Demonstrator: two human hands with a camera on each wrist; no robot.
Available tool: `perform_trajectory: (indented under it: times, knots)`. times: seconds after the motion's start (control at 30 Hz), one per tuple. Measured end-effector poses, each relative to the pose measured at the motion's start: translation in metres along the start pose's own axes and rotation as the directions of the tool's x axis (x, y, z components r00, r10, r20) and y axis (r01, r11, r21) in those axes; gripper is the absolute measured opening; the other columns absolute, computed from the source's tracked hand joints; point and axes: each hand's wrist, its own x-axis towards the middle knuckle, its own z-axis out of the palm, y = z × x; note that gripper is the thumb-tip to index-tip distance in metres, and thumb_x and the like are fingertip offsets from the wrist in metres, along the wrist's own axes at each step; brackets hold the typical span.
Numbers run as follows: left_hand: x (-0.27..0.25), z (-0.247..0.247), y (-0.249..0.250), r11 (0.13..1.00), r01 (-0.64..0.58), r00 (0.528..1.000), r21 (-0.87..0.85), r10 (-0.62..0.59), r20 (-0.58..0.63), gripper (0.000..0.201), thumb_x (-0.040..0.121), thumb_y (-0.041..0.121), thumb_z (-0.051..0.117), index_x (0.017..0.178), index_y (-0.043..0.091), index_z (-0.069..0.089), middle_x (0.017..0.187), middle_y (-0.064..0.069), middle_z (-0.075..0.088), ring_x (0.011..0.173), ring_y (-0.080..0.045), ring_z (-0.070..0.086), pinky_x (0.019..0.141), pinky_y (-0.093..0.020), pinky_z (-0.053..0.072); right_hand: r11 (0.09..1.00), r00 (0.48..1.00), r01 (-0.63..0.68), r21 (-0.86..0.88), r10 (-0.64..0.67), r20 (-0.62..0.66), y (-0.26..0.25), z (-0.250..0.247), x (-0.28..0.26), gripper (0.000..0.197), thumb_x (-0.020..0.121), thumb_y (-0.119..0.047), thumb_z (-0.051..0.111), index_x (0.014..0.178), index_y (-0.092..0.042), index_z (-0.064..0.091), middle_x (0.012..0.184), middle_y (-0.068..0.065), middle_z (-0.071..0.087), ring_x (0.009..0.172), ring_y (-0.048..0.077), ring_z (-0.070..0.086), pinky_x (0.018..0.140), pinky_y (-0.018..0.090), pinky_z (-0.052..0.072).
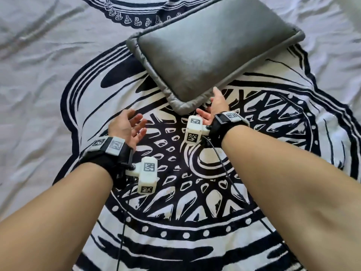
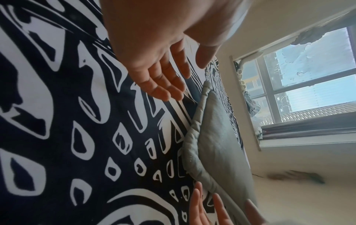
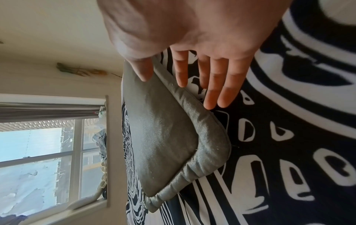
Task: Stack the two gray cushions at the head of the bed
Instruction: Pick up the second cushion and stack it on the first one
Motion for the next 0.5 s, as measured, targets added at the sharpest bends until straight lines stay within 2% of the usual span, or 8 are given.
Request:
perform_trajectory:
  times: [0.1, 0.2, 0.3, 0.33, 0.43, 0.5]
  knots:
    - [0.005, 0.004, -0.006, 1.0, 0.003, 1.0, 0.012, -0.003, -0.004, 0.008, 0.087, 0.028, 0.058, 0.09, 0.02, 0.059, 0.087, 0.001, 0.066, 0.072, -0.016, 0.067, 0.062, -0.025, 0.049, 1.0, 0.998, -0.009, 0.016, 0.008, 0.068, -0.004, 0.002, 0.017, 0.051, 0.1, -0.051, 0.053, 0.143, -0.022, 0.055, 0.124, 0.002, 0.045, 0.088, 0.025, 0.066, 0.061, 0.033, 0.053]
    - [0.004, 0.005, -0.01, 1.0, 0.007, 1.0, 0.007, -0.007, -0.014, 0.008, 0.088, 0.026, 0.057, 0.09, 0.019, 0.059, 0.09, -0.001, 0.066, 0.077, -0.018, 0.065, 0.063, -0.026, 0.049, 1.0, 0.992, -0.01, 0.003, 0.01, 0.129, -0.007, 0.003, 0.031, 0.038, 0.101, -0.036, 0.056, 0.133, -0.016, 0.061, 0.118, 0.002, 0.054, 0.082, 0.022, 0.067, 0.061, 0.029, 0.051]
    - [0.002, 0.003, -0.012, 1.0, 0.012, 0.999, 0.012, -0.011, -0.041, 0.007, 0.089, 0.025, 0.056, 0.089, 0.018, 0.059, 0.091, -0.002, 0.066, 0.078, -0.018, 0.064, 0.064, -0.026, 0.049, 1.0, 0.993, -0.003, -0.026, 0.006, 0.119, -0.011, 0.0, 0.038, 0.009, 0.101, -0.018, 0.059, 0.104, -0.01, 0.062, 0.093, 0.004, 0.061, 0.068, 0.015, 0.064, 0.045, 0.02, 0.049]
    - [0.001, 0.003, -0.012, 1.0, 0.008, 0.999, 0.015, -0.008, -0.044, 0.007, 0.088, 0.025, 0.057, 0.09, 0.018, 0.059, 0.09, -0.001, 0.066, 0.076, -0.017, 0.065, 0.064, -0.026, 0.049, 1.0, 0.992, 0.009, -0.024, -0.006, 0.124, -0.012, -0.001, 0.038, 0.006, 0.102, -0.012, 0.056, 0.099, -0.011, 0.061, 0.088, 0.004, 0.06, 0.066, 0.013, 0.062, 0.042, 0.018, 0.048]
    - [-0.002, 0.004, -0.008, 1.0, -0.001, 0.999, 0.025, 0.002, -0.05, 0.008, 0.087, 0.024, 0.058, 0.091, 0.018, 0.06, 0.09, -0.001, 0.067, 0.074, -0.016, 0.066, 0.064, -0.026, 0.049, 0.999, 0.986, 0.03, -0.012, -0.028, 0.166, -0.015, -0.008, 0.03, 0.021, 0.107, -0.004, 0.042, 0.116, -0.015, 0.058, 0.087, 0.002, 0.058, 0.068, 0.012, 0.058, 0.042, 0.016, 0.048]
    - [-0.005, 0.006, -0.005, 1.0, 0.007, 0.999, 0.029, -0.005, -0.047, 0.007, 0.087, 0.024, 0.058, 0.088, 0.018, 0.06, 0.09, -0.001, 0.067, 0.076, -0.016, 0.066, 0.065, -0.026, 0.05, 0.999, 0.991, 0.035, -0.036, -0.03, 0.129, -0.014, -0.02, 0.019, 0.019, 0.105, -0.004, 0.048, 0.113, -0.016, 0.061, 0.086, 0.002, 0.058, 0.069, 0.013, 0.058, 0.044, 0.018, 0.047]
